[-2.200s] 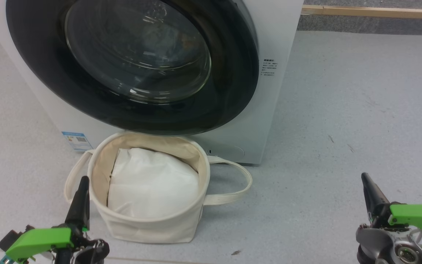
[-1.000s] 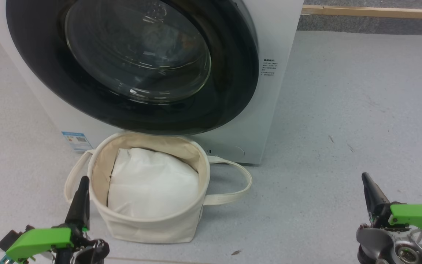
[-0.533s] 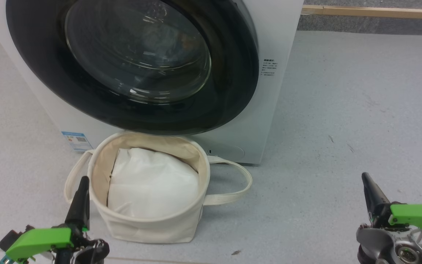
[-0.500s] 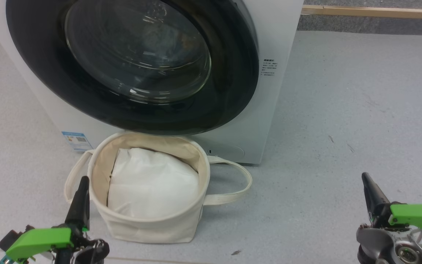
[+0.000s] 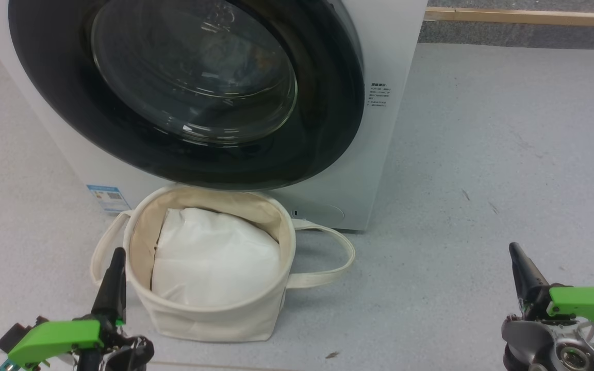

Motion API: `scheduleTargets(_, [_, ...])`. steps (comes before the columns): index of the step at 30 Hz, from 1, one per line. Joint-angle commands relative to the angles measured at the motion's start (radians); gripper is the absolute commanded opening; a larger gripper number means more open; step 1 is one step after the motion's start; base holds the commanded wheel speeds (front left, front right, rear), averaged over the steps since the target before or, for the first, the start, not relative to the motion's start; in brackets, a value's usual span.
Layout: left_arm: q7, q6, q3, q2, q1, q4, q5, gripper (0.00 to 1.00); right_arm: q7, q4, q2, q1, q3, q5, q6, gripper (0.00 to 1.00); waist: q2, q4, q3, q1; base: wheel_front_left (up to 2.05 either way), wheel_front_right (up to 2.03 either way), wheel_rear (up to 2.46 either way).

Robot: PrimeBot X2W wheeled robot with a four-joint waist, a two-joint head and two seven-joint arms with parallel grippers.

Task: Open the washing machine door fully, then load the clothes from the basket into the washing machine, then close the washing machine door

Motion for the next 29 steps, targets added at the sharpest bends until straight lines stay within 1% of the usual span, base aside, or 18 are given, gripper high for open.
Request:
scheduleTargets(1, [0.007,0.002,0.036,0.008,-0.024,-0.039,-0.002,0.00,-0.010,-0.038,-0.027,-0.035,0.012,0.008,0.000,0.00,0.0000,0.000,0.000,0.0000,0.00,0.00,0.00])
scheduleTargets(29, [0.007,0.002,0.036,0.008,-0.024,-0.040,-0.002,0.00,-0.011,-0.038,-0.028,-0.035,0.013,0.009,0.000,0.00,0.0000,0.000,0.000,0.0000,0.00,0.00,0.00])
